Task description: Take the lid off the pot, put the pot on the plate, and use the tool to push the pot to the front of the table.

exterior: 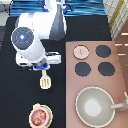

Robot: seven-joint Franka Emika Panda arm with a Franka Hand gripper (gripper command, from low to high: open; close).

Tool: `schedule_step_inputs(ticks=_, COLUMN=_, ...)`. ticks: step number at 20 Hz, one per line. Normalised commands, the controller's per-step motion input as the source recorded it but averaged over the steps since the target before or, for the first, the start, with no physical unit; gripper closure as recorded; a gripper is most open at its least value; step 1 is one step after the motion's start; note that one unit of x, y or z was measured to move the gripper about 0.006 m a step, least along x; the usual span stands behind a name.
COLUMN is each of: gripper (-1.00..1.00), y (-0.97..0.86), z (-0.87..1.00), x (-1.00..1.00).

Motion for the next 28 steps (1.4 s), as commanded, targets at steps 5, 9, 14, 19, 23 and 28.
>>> schedule_step_inputs(ticks=5, gripper=1.00, y=0.13, z=-0.97, x=-1.00)
schedule_step_inputs(ticks=9, gripper=1.00, y=0.11, z=-0.89, x=-1.00)
schedule_step_inputs(ticks=14, gripper=1.00, y=0.13, z=-0.66, x=-0.99)
schedule_step_inputs(ticks=19, gripper=-1.00, y=0.22, z=0.32, x=-0.84)
schedule_step_inputs(ticks=23, gripper=-1.00, y=0.14, z=0.95, x=-0.60)
schedule_step_inputs(ticks=28, gripper=-1.00, y=0.08, z=1.00, x=-0.30)
